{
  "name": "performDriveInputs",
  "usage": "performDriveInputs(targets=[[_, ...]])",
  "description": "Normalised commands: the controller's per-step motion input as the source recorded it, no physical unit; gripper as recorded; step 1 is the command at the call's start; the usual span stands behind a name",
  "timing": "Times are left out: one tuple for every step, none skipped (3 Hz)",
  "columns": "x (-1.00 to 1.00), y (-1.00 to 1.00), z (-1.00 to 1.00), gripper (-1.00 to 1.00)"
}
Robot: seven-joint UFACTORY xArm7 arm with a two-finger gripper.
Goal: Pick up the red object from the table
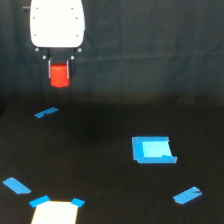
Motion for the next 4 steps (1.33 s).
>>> performDriveInputs(targets=[[-0.34, 0.10, 0.78, -0.52], [-0.19, -0.83, 0.53, -0.40], [-0.22, -0.81, 0.51, -0.36], [-0.28, 0.11, 1.00, -0.86]])
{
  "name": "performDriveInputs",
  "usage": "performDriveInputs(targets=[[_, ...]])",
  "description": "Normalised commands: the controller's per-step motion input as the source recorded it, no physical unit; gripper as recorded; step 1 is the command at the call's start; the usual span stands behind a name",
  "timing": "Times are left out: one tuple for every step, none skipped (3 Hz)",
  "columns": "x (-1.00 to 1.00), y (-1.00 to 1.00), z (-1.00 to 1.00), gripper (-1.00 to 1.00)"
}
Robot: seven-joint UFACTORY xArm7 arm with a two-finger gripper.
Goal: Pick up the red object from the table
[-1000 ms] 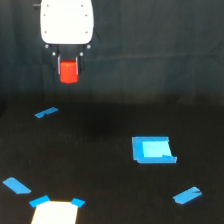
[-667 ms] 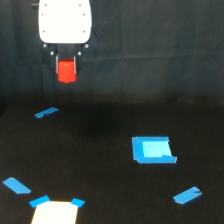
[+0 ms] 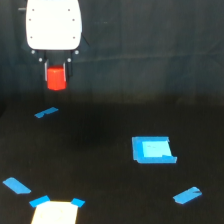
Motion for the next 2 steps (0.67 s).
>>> performDriveInputs(targets=[[-0.78, -0.42, 1.00, -0.75], [0.60, 0.69, 0.97, -0.92]])
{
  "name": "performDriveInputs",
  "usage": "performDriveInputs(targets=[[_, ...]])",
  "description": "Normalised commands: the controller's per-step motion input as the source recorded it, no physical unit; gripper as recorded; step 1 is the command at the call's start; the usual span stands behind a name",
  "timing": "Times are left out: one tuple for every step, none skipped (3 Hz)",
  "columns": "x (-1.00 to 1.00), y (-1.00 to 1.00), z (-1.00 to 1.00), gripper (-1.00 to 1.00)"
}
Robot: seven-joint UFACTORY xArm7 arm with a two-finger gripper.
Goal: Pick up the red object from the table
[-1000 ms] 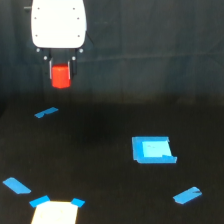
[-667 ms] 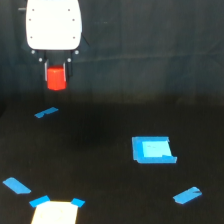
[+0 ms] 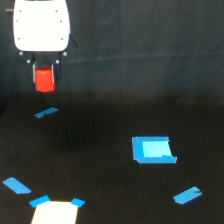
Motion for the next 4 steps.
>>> performDriveInputs(targets=[[0.48, 0.60, 0.24, -1.00], [0.10, -0.07, 0.86, -0.76], [0.34, 0.64, 0.63, -0.63], [-0.44, 0.04, 0.11, -0.58]])
